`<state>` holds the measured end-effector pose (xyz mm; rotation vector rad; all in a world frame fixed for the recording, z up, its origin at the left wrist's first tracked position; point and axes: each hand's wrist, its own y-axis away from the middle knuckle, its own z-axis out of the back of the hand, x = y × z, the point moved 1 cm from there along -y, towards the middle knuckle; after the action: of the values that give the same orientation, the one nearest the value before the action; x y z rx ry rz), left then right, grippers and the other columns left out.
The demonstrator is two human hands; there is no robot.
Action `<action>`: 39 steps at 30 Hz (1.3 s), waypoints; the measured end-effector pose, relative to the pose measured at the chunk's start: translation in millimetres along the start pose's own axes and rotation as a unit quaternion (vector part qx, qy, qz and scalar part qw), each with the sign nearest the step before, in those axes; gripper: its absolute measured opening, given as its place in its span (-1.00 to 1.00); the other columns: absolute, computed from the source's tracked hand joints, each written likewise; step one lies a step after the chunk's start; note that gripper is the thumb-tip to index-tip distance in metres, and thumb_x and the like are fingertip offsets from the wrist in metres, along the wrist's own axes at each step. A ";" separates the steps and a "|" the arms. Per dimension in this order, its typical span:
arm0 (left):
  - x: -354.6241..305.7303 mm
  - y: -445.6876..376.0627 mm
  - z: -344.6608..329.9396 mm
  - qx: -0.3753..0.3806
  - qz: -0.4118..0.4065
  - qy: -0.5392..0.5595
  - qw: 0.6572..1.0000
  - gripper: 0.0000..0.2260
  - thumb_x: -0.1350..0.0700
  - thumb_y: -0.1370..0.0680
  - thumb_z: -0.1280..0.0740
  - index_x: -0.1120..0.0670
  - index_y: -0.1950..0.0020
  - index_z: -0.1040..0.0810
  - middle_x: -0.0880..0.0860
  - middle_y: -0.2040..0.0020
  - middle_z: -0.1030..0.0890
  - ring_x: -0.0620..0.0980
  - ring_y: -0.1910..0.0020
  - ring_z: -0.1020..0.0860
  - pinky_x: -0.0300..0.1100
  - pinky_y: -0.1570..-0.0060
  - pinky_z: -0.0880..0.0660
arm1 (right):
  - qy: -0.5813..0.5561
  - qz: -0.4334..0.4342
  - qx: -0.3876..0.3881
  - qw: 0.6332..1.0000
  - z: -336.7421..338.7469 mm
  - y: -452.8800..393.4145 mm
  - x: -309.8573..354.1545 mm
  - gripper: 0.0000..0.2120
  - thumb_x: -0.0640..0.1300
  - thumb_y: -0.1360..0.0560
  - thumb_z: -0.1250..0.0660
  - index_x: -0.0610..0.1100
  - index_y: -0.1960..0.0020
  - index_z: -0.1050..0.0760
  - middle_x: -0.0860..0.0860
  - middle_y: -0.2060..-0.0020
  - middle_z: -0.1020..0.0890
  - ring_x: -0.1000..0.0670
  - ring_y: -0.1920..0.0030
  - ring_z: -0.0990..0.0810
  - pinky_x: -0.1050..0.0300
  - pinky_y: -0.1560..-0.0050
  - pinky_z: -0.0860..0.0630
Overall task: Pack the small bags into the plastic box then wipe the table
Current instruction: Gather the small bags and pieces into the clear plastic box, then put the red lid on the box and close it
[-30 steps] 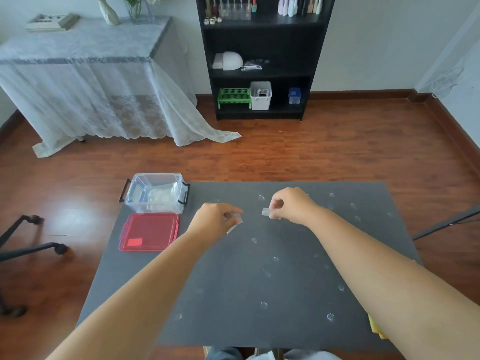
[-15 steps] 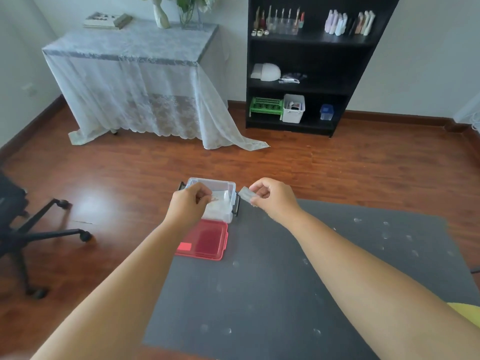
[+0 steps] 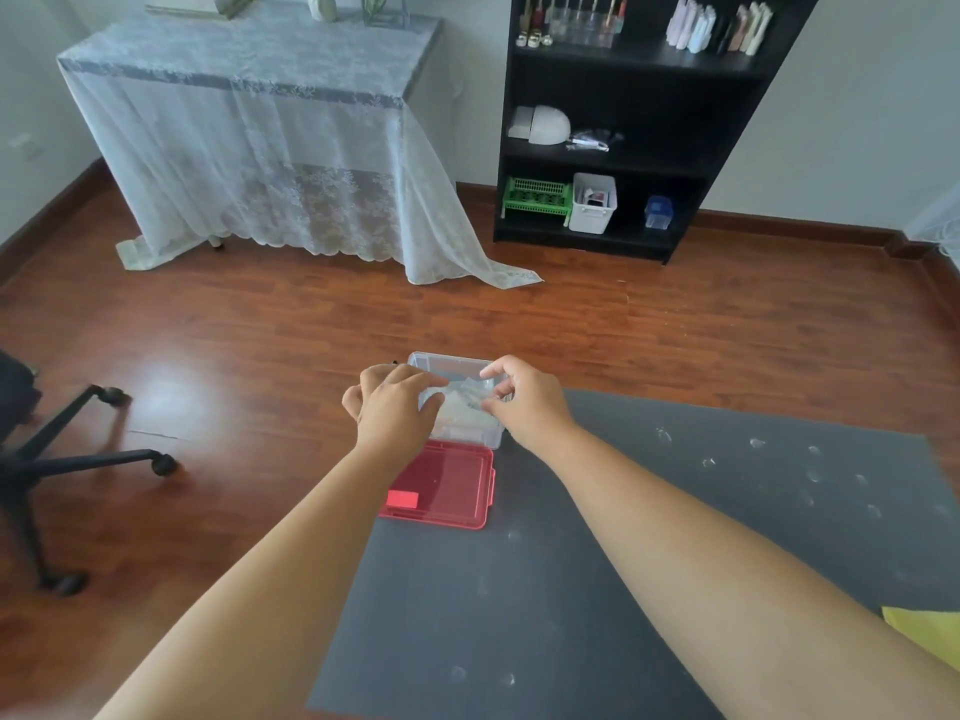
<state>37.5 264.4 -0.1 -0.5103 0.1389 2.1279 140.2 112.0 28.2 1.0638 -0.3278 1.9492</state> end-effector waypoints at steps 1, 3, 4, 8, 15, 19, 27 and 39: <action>4.0 1.7 2.7 -0.017 0.007 0.013 1.000 -0.85 -0.06 -0.54 -0.29 -0.23 -0.06 -0.60 -0.22 -0.09 -0.57 -0.01 -0.27 -0.30 -0.16 0.07 0.05 | 0.014 0.002 0.012 1.000 -2.0 -1.8 0.1 -0.73 -0.19 -0.46 -0.42 0.08 -0.08 -0.51 0.09 0.21 -0.59 0.10 0.25 -0.55 0.23 0.34 -0.43; 13.4 6.7 6.9 -0.033 0.029 0.040 0.998 -0.85 -0.03 -0.53 -0.29 -0.25 -0.04 -0.58 -0.20 -0.05 -0.56 -0.01 -0.24 -0.32 -0.13 0.06 0.01 | 0.034 0.001 0.033 0.999 -5.6 -4.5 -1.1 -0.69 -0.20 -0.46 -0.41 0.08 -0.14 -0.50 0.09 0.14 -0.60 0.09 0.17 -0.56 0.21 0.28 -0.46; 18.4 9.8 8.2 -0.034 0.040 0.052 0.997 -0.84 -0.01 -0.52 -0.29 -0.25 -0.03 -0.57 -0.20 -0.02 -0.55 -0.01 -0.22 -0.33 -0.12 0.05 0.00 | 0.041 0.001 0.035 0.999 -7.3 -5.2 -2.4 -0.66 -0.22 -0.45 -0.40 0.07 -0.17 -0.50 0.09 0.07 -0.60 0.07 0.11 -0.56 0.20 0.22 -0.47; 40.4 29.3 8.2 -0.021 0.077 0.095 0.992 -0.85 0.01 -0.51 -0.32 -0.22 -0.02 -0.57 -0.20 -0.04 -0.52 0.00 -0.18 -0.36 -0.06 -0.06 -0.13 | 0.027 0.035 -0.027 0.999 -11.2 -0.2 -6.5 -0.63 -0.31 -0.44 -0.39 -0.03 -0.19 -0.53 0.04 -0.08 -0.50 0.10 -0.05 -0.46 0.29 -0.03 -0.33; 72.4 66.7 -2.3 0.027 0.207 0.256 0.944 -0.80 0.06 -0.46 -0.39 -0.09 -0.06 -0.54 -0.11 -0.03 -0.55 -0.15 0.04 -0.53 -0.20 0.05 -0.43 | -0.101 -0.065 -0.200 0.973 -31.6 60.2 -31.9 -0.73 -0.31 -0.47 -0.27 0.02 -0.04 -0.42 0.13 0.21 -0.55 -0.02 0.19 -0.51 0.10 0.18 -0.41; 76.3 74.3 -10.1 0.057 0.257 0.269 0.926 -0.76 0.09 -0.47 -0.40 -0.02 -0.12 -0.54 -0.10 -0.04 -0.58 -0.23 0.12 -0.52 -0.22 0.01 -0.41 | -0.119 -0.187 -0.136 0.966 -59.0 82.9 -45.8 -0.72 -0.24 -0.50 -0.25 0.00 -0.14 -0.32 0.14 0.25 -0.57 0.02 0.28 -0.53 0.06 0.32 -0.50; 71.6 81.2 -8.6 0.103 0.295 0.303 0.900 -0.83 0.20 -0.46 -0.39 0.05 -0.03 -0.62 -0.07 0.17 -0.63 -0.07 0.16 -0.57 -0.21 0.09 -0.46 | -0.091 -0.247 -0.072 0.962 -67.6 80.3 -42.4 -0.67 -0.27 -0.44 -0.25 0.01 -0.14 -0.36 0.05 0.21 -0.63 0.10 0.27 -0.53 0.18 0.38 -0.39; 62.2 128.8 47.6 0.184 0.251 0.582 0.751 -0.83 0.11 -0.36 -0.51 0.02 0.07 -0.65 0.03 0.21 -0.48 -0.06 0.25 -0.50 -0.23 0.23 -0.39 | -0.191 -0.160 0.050 0.967 -8.2 121.6 -33.8 -0.70 -0.28 -0.46 -0.41 0.15 0.11 -0.67 0.08 0.42 -0.55 0.06 0.39 -0.51 0.14 0.27 -0.48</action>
<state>-112.6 251.4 6.0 -1.6251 1.5082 1.8353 48.2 25.9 16.9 1.4651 -0.2481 1.4831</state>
